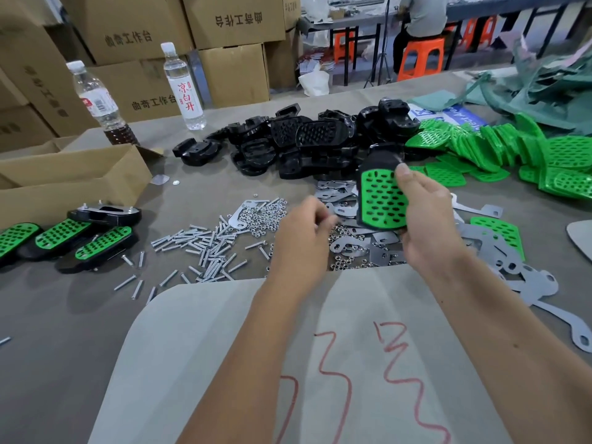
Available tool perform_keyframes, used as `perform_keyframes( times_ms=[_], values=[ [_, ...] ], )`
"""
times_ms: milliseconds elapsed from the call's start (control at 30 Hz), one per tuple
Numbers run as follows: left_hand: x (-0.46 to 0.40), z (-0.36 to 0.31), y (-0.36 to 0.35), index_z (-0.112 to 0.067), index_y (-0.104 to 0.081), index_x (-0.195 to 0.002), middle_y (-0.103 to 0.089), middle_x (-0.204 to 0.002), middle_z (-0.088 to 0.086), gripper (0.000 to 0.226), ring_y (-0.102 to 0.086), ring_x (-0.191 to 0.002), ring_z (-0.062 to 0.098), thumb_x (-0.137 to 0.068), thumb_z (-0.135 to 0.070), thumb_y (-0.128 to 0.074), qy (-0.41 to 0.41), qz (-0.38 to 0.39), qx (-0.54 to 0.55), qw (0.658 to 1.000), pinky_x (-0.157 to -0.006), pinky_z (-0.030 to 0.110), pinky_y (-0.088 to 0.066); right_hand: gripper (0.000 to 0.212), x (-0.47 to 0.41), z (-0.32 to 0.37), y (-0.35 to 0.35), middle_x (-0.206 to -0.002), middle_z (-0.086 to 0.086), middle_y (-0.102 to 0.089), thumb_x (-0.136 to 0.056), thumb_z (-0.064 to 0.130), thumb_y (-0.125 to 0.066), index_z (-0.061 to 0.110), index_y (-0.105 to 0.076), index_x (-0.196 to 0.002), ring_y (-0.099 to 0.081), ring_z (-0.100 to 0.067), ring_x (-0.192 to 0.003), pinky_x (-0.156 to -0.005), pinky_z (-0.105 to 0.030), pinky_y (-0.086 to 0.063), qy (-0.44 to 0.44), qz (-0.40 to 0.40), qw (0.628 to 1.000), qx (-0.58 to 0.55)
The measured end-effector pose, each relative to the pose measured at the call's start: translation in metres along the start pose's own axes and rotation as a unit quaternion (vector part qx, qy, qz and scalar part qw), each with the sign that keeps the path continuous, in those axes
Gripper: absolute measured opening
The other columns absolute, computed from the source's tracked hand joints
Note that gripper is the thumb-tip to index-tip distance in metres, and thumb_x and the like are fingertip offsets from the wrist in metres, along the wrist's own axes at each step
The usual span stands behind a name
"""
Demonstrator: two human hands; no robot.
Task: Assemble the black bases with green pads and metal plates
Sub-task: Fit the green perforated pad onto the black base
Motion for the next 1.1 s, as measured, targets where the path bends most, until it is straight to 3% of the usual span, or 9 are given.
perform_keyframes(
  times_ms=[167, 300, 467, 633, 733, 833, 933, 967, 1100],
  values=[
    [-0.005, 0.011, 0.018, -0.033, -0.068, -0.120, -0.069, -0.081, -0.002, 0.032, -0.056, -0.070, 0.013, -0.103, -0.008, -0.056, 0.046, -0.083, 0.145, 0.985, -0.075, 0.039, -0.051, 0.029, 0.008, -0.007, -0.009, -0.081, -0.002, -0.063, -0.101, 0.041, -0.053, 0.019, -0.066, -0.087, -0.059, -0.018, -0.075, -0.067, -0.052, -0.060, 0.078, 0.076, 0.982, 0.152],
    [-0.003, 0.005, 0.019, -0.023, -0.074, -0.097, -0.073, -0.077, -0.009, 0.024, -0.067, -0.068, 0.011, -0.100, -0.004, -0.059, 0.045, -0.119, 0.220, 0.967, -0.070, 0.037, -0.057, 0.024, 0.012, -0.011, -0.012, -0.077, -0.004, -0.065, -0.103, 0.036, -0.057, 0.021, -0.069, -0.088, -0.058, -0.013, -0.070, -0.064, -0.041, -0.051, 0.095, 0.101, 0.967, 0.215],
    [0.000, 0.001, 0.017, -0.016, -0.073, -0.091, -0.079, -0.081, -0.001, 0.010, -0.076, -0.078, 0.016, -0.089, -0.007, -0.078, 0.024, -0.139, 0.246, 0.959, -0.077, 0.034, -0.060, 0.024, 0.017, -0.009, -0.016, -0.078, -0.023, -0.064, -0.100, 0.035, -0.062, 0.019, -0.070, -0.084, -0.054, -0.023, -0.070, -0.066, -0.058, -0.053, 0.081, 0.107, 0.967, 0.218],
    [0.001, 0.000, 0.016, -0.019, -0.076, -0.082, -0.075, -0.076, -0.011, 0.011, -0.069, -0.073, 0.005, -0.083, -0.011, -0.083, -0.002, -0.159, 0.181, 0.971, -0.071, 0.016, -0.050, 0.027, 0.021, -0.008, -0.019, -0.087, -0.034, -0.063, -0.096, 0.041, -0.061, 0.019, -0.070, -0.085, -0.054, -0.024, -0.071, -0.068, -0.060, -0.053, 0.097, 0.120, 0.967, 0.205],
    [0.001, 0.001, 0.015, -0.022, -0.075, -0.078, -0.073, -0.073, -0.013, 0.015, -0.067, -0.068, 0.002, -0.082, -0.011, -0.084, 0.004, -0.163, 0.164, 0.973, -0.066, 0.011, -0.047, 0.025, 0.022, -0.009, -0.020, -0.074, -0.027, -0.058, -0.097, 0.041, -0.061, 0.022, -0.069, -0.083, -0.049, -0.023, -0.068, -0.060, -0.053, -0.048, 0.110, 0.125, 0.964, 0.207],
    [0.001, 0.002, 0.014, -0.022, -0.073, -0.075, -0.071, -0.070, -0.010, 0.018, -0.067, -0.066, 0.005, -0.082, -0.008, -0.083, -0.018, -0.167, 0.139, 0.976, -0.065, 0.020, -0.053, 0.024, 0.021, -0.010, -0.018, -0.075, -0.029, -0.060, -0.100, 0.035, -0.063, 0.020, -0.070, -0.083, -0.050, -0.021, -0.066, -0.056, -0.048, -0.046, 0.120, 0.131, 0.963, 0.202],
    [0.003, 0.001, 0.012, -0.015, -0.072, -0.076, -0.067, -0.069, -0.007, 0.013, -0.063, -0.066, 0.015, -0.082, -0.007, -0.080, -0.073, -0.177, 0.066, 0.979, -0.066, 0.041, -0.054, 0.023, 0.021, -0.011, -0.017, -0.051, 0.012, -0.051, -0.103, 0.026, -0.064, 0.021, -0.068, -0.080, -0.040, 0.000, -0.049, -0.048, -0.021, -0.033, 0.151, 0.130, 0.954, 0.222],
    [0.003, 0.000, 0.011, -0.013, -0.071, -0.076, -0.066, -0.069, -0.005, 0.012, -0.061, -0.066, 0.018, -0.081, -0.006, -0.079, -0.089, -0.182, 0.041, 0.978, -0.066, 0.043, -0.053, 0.023, 0.021, -0.012, -0.018, -0.049, 0.017, -0.047, -0.103, 0.025, -0.064, 0.020, -0.067, -0.080, -0.037, -0.001, -0.046, -0.048, -0.014, -0.029, 0.158, 0.129, 0.951, 0.232],
    [0.000, 0.004, 0.009, -0.013, -0.071, -0.075, -0.068, -0.069, -0.005, 0.014, -0.064, -0.066, 0.016, -0.081, -0.007, -0.082, -0.058, -0.168, 0.078, 0.981, -0.068, 0.040, -0.055, 0.025, 0.024, -0.010, -0.018, -0.049, 0.015, -0.041, -0.103, 0.023, -0.064, 0.020, -0.062, -0.078, -0.032, -0.003, -0.047, -0.048, -0.016, -0.026, 0.172, 0.140, 0.945, 0.240]
  ],
)
Point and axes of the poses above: each hand's wrist, its own x-axis away from the middle knuckle, its own y-axis out of the back of the hand, z = x × y, the point moved 1 cm from there along -x, towards the middle knuckle
